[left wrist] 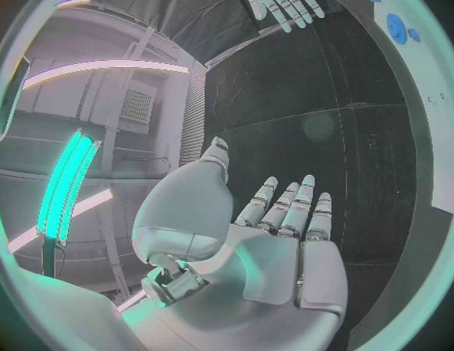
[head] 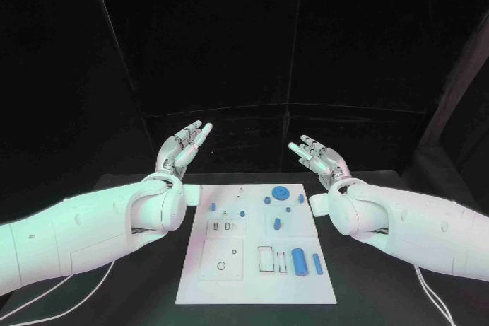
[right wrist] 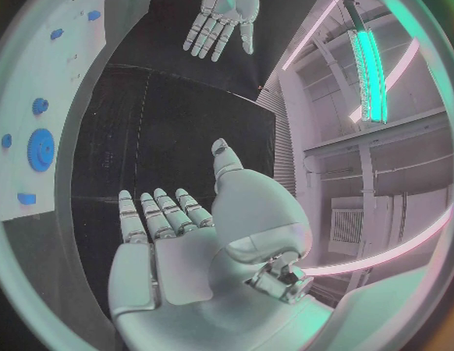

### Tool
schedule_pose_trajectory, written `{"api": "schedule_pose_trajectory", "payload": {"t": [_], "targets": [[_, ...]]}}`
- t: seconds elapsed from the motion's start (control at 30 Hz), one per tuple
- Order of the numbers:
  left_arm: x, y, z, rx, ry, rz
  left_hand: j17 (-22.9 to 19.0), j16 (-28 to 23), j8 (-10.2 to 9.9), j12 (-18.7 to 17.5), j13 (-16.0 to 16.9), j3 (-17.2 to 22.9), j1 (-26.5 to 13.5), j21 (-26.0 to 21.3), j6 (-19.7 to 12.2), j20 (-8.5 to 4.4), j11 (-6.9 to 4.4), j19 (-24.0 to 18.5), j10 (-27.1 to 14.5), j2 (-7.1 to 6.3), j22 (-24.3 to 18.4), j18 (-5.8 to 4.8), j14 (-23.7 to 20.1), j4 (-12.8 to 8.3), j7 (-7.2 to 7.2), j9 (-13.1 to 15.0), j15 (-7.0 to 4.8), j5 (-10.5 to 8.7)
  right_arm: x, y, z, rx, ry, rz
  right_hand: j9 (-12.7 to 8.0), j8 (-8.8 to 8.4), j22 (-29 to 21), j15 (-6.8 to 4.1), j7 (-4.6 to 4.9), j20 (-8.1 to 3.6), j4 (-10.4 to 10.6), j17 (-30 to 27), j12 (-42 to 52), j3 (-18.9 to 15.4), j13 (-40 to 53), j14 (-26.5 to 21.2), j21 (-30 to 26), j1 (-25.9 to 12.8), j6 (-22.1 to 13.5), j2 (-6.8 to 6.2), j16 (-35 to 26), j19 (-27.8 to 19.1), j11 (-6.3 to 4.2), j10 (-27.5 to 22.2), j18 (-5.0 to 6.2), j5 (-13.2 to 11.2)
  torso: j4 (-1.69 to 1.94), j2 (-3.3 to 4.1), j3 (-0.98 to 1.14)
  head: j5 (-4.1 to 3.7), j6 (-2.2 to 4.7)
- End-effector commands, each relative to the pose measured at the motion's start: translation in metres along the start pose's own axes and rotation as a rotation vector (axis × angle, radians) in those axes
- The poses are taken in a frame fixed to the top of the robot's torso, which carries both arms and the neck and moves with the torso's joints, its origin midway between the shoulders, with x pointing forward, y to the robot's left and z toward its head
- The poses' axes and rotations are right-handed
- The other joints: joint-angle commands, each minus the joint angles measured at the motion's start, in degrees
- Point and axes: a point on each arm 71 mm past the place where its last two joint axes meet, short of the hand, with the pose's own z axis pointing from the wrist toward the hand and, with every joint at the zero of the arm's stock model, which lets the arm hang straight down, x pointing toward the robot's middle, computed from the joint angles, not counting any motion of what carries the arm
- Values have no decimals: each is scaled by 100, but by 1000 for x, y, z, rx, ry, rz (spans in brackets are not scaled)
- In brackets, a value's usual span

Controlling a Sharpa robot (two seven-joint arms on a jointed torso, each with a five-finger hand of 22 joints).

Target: Assemble the parts on the task board

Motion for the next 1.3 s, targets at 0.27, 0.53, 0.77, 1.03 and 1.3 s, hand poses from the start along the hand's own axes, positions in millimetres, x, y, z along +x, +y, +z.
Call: {"api": "schedule_pose_trajectory", "payload": {"t": [0.27,0.53,0.77,1.03,1.3], "targets": [[3,-6,0,71,32,-65,125,312,96,126,76,-34,351,286,498,78,253,552,810,145,145,-54,1033,-32,827,48,234,37,9,1,9,28,236,-57,331,663,748,-115,706,14,-1197,406,1043,356,293,4118,1886,1515,2932,-147,1149,3098,21,3761,498,-287,-2,-1,0,0,0],[-12,-7,-8,25,82,-132,279,953,312,611,208,-39,624,1574,1857,55,46,3208,3094,277,720,276,2739,-216,781,142,-111,38,-14,21,22,-156,266,-705,313,835,1251,-633,483,-480,-1415,583,1084,535,216,5673,2907,1865,4183,-209,1587,3927,-329,4944,510,-286,-14,123,46,23,49],[-15,-13,-21,12,120,-184,229,940,294,608,194,-25,780,1608,2021,49,8,3364,3240,341,687,312,2897,-321,749,134,-152,32,3,34,31,-245,348,-1125,239,769,2172,-922,326,-782,-1386,1056,955,609,212,6432,4358,1923,4522,-353,2330,3965,-506,5389,485,-375,-99,284,40,-4,122],[-12,-19,-31,5,148,-211,220,931,282,599,192,-27,799,1606,1982,49,11,3376,3247,342,679,315,2909,-339,760,128,-153,32,27,43,30,-350,399,-1437,233,585,2677,-1080,178,-913,-1385,1698,731,616,222,6923,5211,1606,4615,-498,3137,4071,-637,5518,526,-77,-78,479,25,-57,160],[1,-29,-45,25,190,-247,193,917,281,581,192,19,885,1604,2114,48,16,3428,3293,405,650,321,2981,-413,778,135,-160,36,42,43,29,-379,434,-1591,232,482,2785,-1132,103,-1021,-1374,2036,550,761,212,7426,5490,1405,4622,-566,3516,4430,-679,5367,525,-127,4,723,4,-50,182]]}}
